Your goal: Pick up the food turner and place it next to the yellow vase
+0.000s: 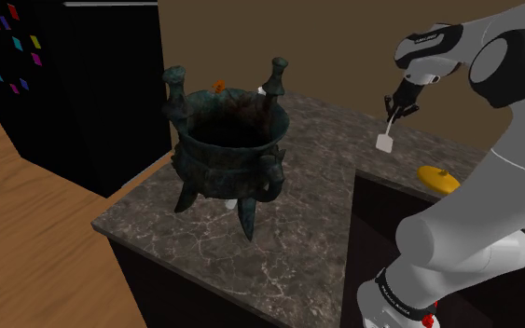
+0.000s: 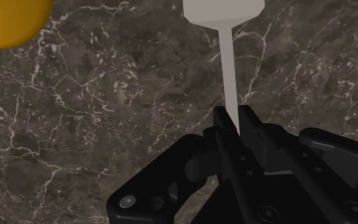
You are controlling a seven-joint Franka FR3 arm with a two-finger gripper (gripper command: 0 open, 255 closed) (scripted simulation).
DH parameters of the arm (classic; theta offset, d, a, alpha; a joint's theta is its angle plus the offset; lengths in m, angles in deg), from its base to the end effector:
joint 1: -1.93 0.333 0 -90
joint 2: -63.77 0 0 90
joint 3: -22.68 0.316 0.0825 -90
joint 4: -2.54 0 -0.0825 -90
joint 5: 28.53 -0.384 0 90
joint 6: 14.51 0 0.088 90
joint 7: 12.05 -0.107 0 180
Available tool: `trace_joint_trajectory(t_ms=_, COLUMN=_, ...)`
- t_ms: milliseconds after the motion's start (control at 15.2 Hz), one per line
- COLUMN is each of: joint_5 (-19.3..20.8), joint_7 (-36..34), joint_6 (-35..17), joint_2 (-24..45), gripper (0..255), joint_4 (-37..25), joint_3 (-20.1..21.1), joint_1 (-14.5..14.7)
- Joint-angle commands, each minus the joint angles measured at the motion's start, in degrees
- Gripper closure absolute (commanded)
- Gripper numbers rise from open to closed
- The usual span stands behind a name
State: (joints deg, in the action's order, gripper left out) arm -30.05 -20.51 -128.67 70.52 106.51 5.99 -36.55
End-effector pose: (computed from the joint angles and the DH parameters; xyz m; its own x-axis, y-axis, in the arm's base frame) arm 0.3496 -0.4889 0.4797 0.4369 -0.8971 0.0657 -0.8990 -0.4378 -0.0008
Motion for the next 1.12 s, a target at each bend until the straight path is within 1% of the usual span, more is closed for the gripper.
trace_joint_trajectory(t_ms=0, joint_5=-1.1, joint_7=1.9, joint_6=0.9, joint_2=3.0, gripper=255, joint_4=-3.8, joint_3=-0.5, joint_1=-1.0)
trace_joint_trajectory(t_ms=1056, joint_5=-2.5, joint_7=2.8, joint_6=-10.4, joint_2=6.5, gripper=255, joint_4=4.2, joint_3=-0.2, joint_1=-1.3)
